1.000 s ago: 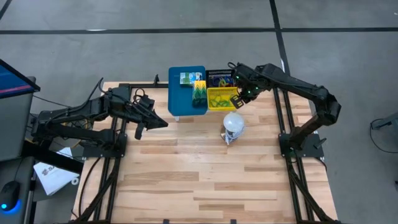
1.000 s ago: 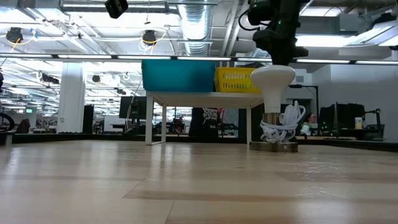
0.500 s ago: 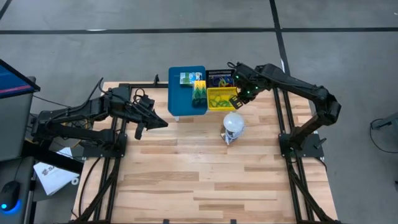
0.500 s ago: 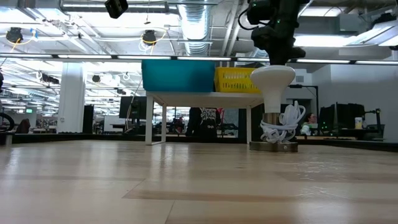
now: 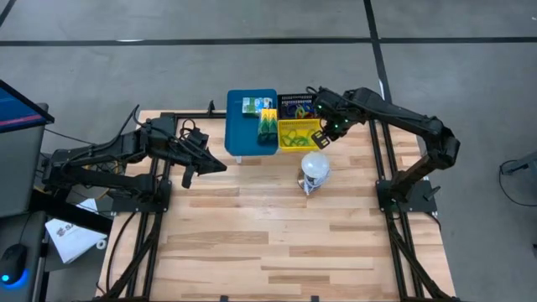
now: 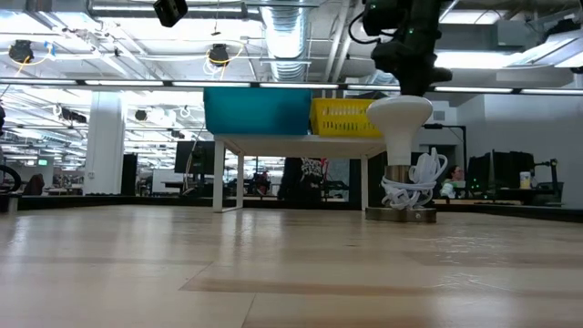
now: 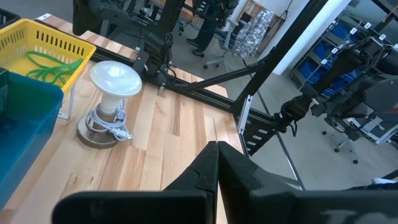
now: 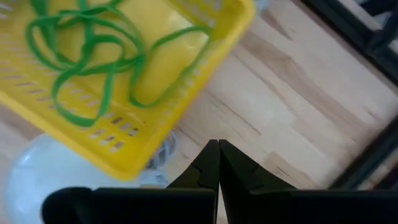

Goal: Pick & Place Office Desk Supplies
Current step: Return to Home Position

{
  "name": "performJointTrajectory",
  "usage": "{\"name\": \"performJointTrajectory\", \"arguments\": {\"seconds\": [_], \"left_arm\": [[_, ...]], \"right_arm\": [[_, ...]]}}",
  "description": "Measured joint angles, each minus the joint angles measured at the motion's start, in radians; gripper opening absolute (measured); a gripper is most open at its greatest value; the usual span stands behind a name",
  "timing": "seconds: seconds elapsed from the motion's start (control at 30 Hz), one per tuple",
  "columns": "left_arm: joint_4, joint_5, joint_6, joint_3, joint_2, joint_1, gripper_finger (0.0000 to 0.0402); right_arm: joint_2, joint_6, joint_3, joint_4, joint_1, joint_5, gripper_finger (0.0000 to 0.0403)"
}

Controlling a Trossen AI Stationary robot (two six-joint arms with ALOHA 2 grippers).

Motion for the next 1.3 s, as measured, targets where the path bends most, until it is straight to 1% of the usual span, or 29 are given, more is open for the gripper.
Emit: {"name": "performJointTrajectory", "arguments": {"seconds": [0.13, 0.27, 0.5, 0.67, 0.8, 0.87, 0.93, 1.0, 1.13, 1.2, 1.3], "left_arm": [[0.000, 0.000, 0.000, 0.000, 0.000, 0.000, 0.0000], [0.000, 0.000, 0.000, 0.000, 0.000, 0.000, 0.0000], [0.000, 0.000, 0.002, 0.000, 0.000, 0.000, 0.0000], [-0.002, -0.002, 0.088, 0.000, 0.000, 0.000, 0.0000], [-0.001, -0.062, 0.155, 0.000, -0.011, 0.004, 0.0000], [0.014, -0.072, 0.180, -0.007, -0.016, 0.004, 0.0000], [0.088, -0.073, 0.201, -0.048, -0.037, 0.004, 0.0000], [0.195, -0.067, 0.205, -0.120, -0.074, 0.004, 0.0000], [0.396, -0.079, 0.139, -0.315, -0.191, 0.010, 0.0000], [0.453, -0.095, 0.106, -0.405, -0.258, 0.008, 0.0000], [0.473, -0.119, 0.105, -0.506, -0.344, 0.003, 0.0000]], "right_arm": [[-0.022, 0.005, 0.000, -0.015, 0.000, 0.036, 0.0000], [-0.066, 0.025, 0.000, -0.026, -0.005, 0.049, 0.0000], [-0.211, 0.065, 0.000, -0.030, 0.010, 0.053, 0.0000], [-0.371, 0.067, 0.000, -0.003, 0.085, 0.053, 0.0000], [-0.503, 0.104, 0.001, 0.067, 0.181, 0.052, 0.0000], [-0.555, 0.124, 0.001, 0.095, 0.235, 0.056, 0.0000], [-0.594, 0.143, 0.001, 0.107, 0.296, 0.076, 0.0000], [-0.621, 0.171, 0.001, 0.111, 0.364, 0.112, 0.0000], [-0.644, 0.231, 0.001, 0.110, 0.500, 0.205, 0.0000], [-0.644, 0.245, 0.001, 0.112, 0.561, 0.254, 0.0000], [-0.642, 0.246, 0.000, 0.146, 0.637, 0.299, 0.0000]]}}
